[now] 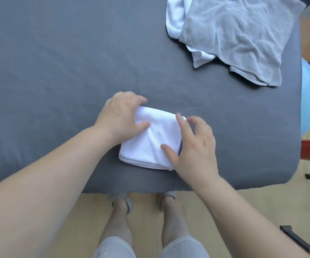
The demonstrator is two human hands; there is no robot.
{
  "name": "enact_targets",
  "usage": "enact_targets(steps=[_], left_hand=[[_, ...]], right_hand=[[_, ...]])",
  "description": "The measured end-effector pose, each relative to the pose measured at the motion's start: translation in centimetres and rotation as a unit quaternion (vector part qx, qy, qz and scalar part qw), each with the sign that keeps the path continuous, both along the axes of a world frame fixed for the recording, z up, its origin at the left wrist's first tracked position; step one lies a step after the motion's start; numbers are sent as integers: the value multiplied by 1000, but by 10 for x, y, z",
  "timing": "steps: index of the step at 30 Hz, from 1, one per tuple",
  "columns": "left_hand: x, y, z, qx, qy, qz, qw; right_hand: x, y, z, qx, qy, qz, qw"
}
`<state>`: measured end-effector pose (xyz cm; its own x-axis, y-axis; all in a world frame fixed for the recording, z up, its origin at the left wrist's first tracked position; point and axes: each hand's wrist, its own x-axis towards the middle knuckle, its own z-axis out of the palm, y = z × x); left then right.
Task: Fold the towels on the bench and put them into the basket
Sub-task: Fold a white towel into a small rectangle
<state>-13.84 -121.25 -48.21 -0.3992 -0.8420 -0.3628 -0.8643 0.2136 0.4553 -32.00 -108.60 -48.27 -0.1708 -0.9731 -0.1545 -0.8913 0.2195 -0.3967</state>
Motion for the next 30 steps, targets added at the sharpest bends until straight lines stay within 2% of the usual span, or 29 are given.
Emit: enact_targets(steps=[3,6,9,14,17,20,21,23,25,28,30], left_hand=[[3,1,8,33,-93,-118,988],[-3,3,10,41,-145,-146,978],[-12,2,8,28,-139,-127,982],[-20,-2,8,-14,-166,-149,975],[-25,-7,10,-66,-151,-148,975],[-23,-18,10,-133,-121,-105,978],[-20,-21,9,-153,-106,-96,978],[-15,-19,6,-202,-74,-101,971],[-11,-10,0,-267,-41,-115,956],[-2,13,-18,-334,7,-120,935],[4,30,-21,-316,-8,-123,941]], right_hand=[[-8,-52,7,118,26,108,987],[-11,-82,10,194,70,180,962],[-11,-85,10,210,72,198,955],[-8,-89,11,226,105,227,942],[-6,-102,13,170,142,223,949],[-9,-109,12,19,154,182,971],[-12,-108,12,14,133,178,975],[-16,-103,13,75,99,198,972],[-19,-96,9,87,102,205,969],[-16,-78,-7,-31,132,213,968],[-10,-62,-18,-138,140,204,959]])
